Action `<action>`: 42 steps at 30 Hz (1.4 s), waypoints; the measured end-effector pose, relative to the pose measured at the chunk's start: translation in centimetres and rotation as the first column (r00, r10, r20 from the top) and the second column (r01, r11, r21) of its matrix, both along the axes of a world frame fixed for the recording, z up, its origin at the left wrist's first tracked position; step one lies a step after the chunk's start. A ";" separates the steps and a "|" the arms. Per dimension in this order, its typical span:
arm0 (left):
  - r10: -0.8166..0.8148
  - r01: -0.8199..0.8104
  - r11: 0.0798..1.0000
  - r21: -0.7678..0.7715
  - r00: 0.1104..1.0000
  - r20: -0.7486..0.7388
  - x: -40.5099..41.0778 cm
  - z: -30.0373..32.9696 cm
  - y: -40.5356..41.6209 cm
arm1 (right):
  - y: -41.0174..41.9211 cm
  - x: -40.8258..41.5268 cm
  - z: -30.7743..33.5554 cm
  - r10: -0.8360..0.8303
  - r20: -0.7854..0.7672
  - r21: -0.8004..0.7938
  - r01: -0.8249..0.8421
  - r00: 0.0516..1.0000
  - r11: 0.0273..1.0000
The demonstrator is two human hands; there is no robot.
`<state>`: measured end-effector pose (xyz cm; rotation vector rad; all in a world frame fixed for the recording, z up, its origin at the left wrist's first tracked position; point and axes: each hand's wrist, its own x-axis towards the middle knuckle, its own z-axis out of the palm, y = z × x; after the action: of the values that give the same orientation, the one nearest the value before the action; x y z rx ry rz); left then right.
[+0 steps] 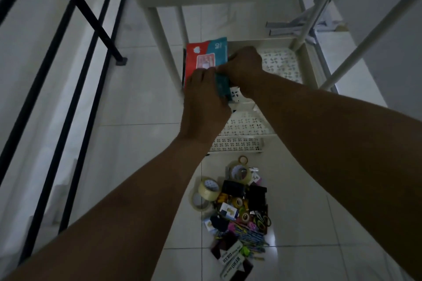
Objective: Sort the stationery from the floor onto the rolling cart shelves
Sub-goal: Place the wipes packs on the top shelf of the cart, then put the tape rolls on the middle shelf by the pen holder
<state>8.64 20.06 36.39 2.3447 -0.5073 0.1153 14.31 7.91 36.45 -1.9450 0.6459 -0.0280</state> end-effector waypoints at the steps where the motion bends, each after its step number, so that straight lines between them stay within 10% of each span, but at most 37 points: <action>1: -0.070 0.073 0.994 0.084 0.997 -0.032 0.8 -0.3 -0.2 | 0.0 0.1 -0.1 0.029 0.013 -0.072 -0.028 1.000 0.997; 10: -0.071 0.091 0.910 0.403 0.995 -0.065 2.7 -1.6 -0.2 | -0.3 -0.7 -0.3 0.154 0.063 -0.230 -0.136 0.986 0.964; 20: -0.217 0.202 0.975 0.091 0.954 0.205 -3.2 -2.6 1.2 | -0.9 -6.2 0.3 0.068 0.205 -0.115 -0.045 0.976 0.992; 25: -0.242 0.244 0.953 0.182 0.970 -0.032 -5.6 -7.3 3.7 | -1.2 -11.8 -1.5 0.119 0.248 0.051 -0.135 0.961 0.989; 29: 0.033 0.091 0.935 0.342 0.940 -0.338 -6.7 -14.2 4.8 | -1.6 -15.2 -7.2 0.186 0.094 0.036 -0.190 0.978 0.981; 42: 0.437 -0.227 0.899 0.374 0.480 -0.760 -10.1 -41.0 7.9 | -3.6 -20.7 -39.3 0.127 -0.445 -0.269 -0.267 0.886 0.925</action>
<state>-1.43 27.97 -4.64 2.3369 0.4652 -0.9130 -6.34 4.32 -2.82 -2.3572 0.7512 0.4561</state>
